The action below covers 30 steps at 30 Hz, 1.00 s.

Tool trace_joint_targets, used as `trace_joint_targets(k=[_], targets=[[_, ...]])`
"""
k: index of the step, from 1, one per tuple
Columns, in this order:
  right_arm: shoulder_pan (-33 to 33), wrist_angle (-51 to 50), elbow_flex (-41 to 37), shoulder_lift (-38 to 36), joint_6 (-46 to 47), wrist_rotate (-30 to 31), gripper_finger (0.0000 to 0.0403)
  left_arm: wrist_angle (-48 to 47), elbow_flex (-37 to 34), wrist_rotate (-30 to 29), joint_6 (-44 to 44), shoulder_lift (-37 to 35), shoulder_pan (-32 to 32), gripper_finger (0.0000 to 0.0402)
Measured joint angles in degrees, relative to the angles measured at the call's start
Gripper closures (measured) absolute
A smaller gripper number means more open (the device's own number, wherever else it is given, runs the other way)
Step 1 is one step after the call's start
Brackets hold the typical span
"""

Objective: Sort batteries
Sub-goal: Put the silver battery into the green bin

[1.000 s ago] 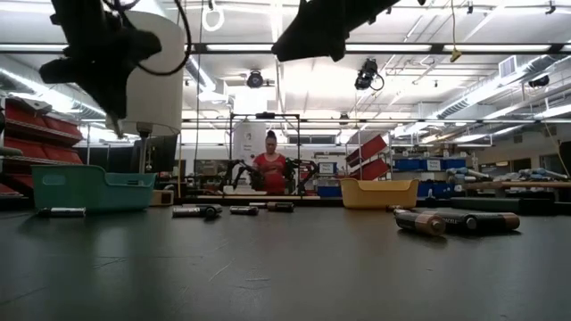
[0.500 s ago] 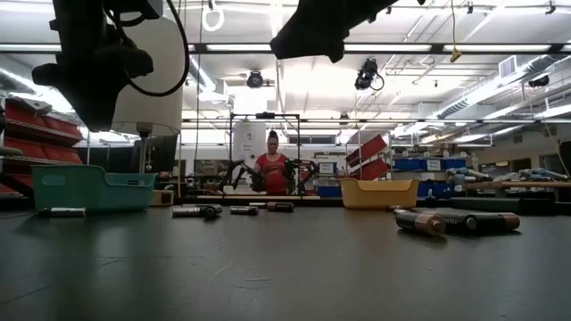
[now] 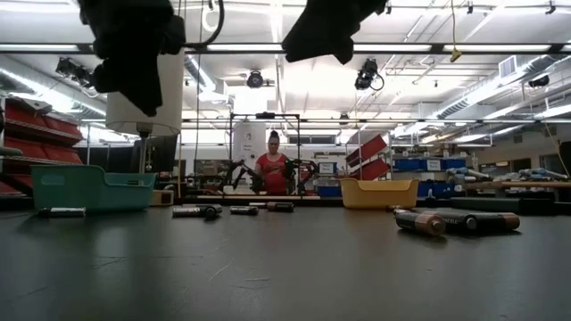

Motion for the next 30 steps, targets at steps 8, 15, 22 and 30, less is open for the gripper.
trace_joint_targets(k=[8,15,22,30], targets=[[1.80,-2.75,0.66,-0.10,3.17,-0.04,0.0252,10.39,-0.07,0.77,11.16,12.29,-5.07,0.0254],[3.07,-7.39,0.48,-0.92,3.88,1.42,0.0253,19.67,-2.69,-3.13,15.85,16.76,-8.77,0.0254],[5.32,-9.34,0.48,-2.74,4.80,3.95,0.0253,30.62,-10.16,-5.59,13.03,15.69,-9.20,0.0263],[5.67,-12.97,0.46,-5.10,4.72,5.75,0.0253,33.58,-13.46,-9.57,12.72,15.67,-8.99,0.0275]])
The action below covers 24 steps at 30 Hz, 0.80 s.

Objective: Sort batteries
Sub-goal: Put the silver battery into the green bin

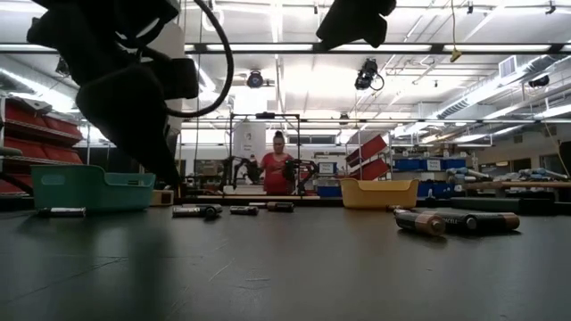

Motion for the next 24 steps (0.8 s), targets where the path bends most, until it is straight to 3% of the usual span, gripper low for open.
trace_joint_targets(k=[8,24], targets=[[0.02,0.32,0.00,-0.05,-0.36,-0.02,0.0253,1.99,-1.88,-2.82,-1.66,0.00,1.46,0.0275],[0.02,0.32,-0.04,-0.05,-1.94,-0.24,0.0253,6.10,-2.12,-2.76,1.78,1.86,4.22,0.0276]])
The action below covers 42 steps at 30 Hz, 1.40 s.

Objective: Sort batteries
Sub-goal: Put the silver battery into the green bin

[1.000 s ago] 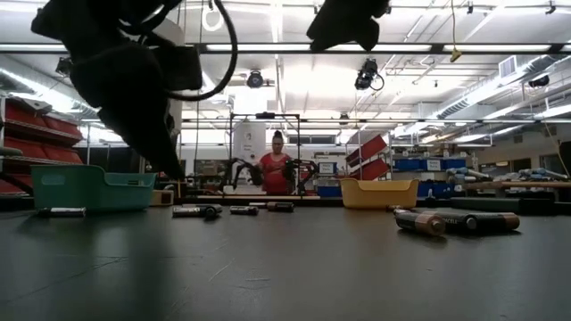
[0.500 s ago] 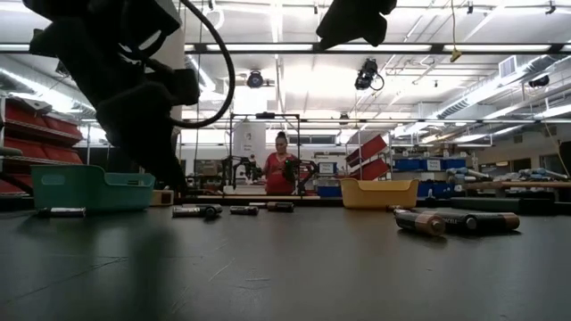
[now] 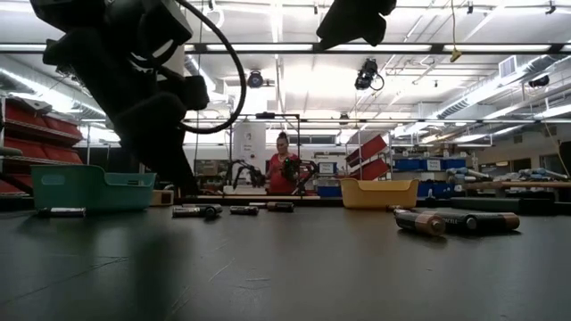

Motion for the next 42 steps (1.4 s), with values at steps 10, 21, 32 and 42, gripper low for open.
trace_joint_targets(k=[10,21,32,42], targets=[[-2.57,7.60,0.21,-0.28,-7.16,-3.06,0.0253,1.59,4.31,0.90,-3.06,-0.02,0.00,0.0276],[-9.25,9.47,5.00,-0.31,-10.07,-4.68,0.0260,-9.72,16.51,2.01,-9.88,-0.07,0.00,0.0279],[-5.94,7.11,7.26,-0.35,0.17,-0.15,0.0344,-14.64,18.14,5.88,-13.16,-0.44,-0.96,0.0328],[-1.41,2.82,-5.71,-3.04,9.26,0.00,0.0382,-5.33,14.34,7.12,-6.27,-0.82,-1.26,0.0393]])
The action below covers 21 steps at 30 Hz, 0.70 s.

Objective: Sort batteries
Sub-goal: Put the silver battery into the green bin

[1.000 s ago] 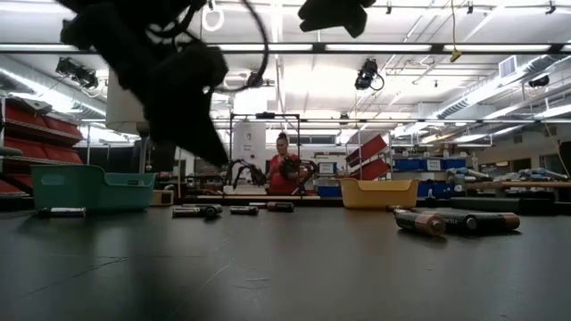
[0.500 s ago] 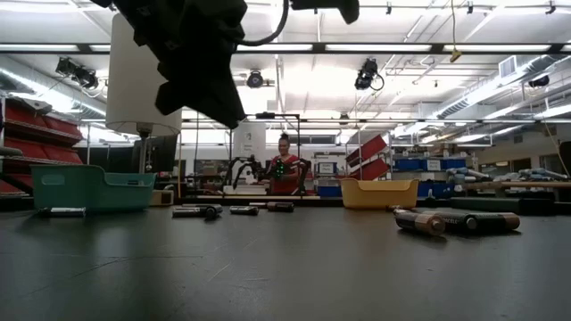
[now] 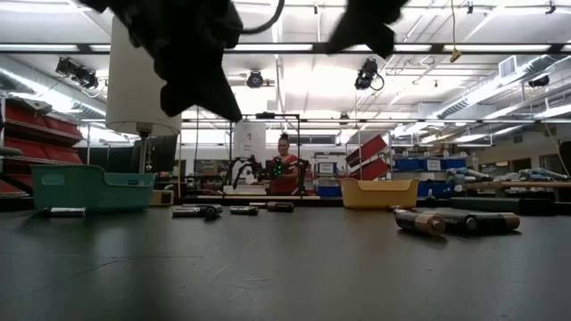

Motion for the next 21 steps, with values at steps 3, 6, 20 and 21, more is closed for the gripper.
trace_joint_targets(k=[3,6,20,21], targets=[[0.10,1.12,-7.02,-3.91,1.50,-0.41,0.0378,5.26,-4.23,0.52,-3.31,-0.86,-0.03,0.0395],[-2.89,6.16,-15.34,-8.52,1.80,-4.31,0.0371,8.02,-6.99,3.16,-4.67,-1.04,2.30,0.0391],[-15.31,28.64,-37.75,-8.75,-11.33,-22.71,0.0284,10.14,-7.14,9.49,-2.70,-1.14,20.32,0.0374],[-15.18,28.75,-38.12,-8.11,-12.13,-23.68,0.0268,10.15,-6.50,8.78,-2.79,-1.14,20.32,0.0366]])
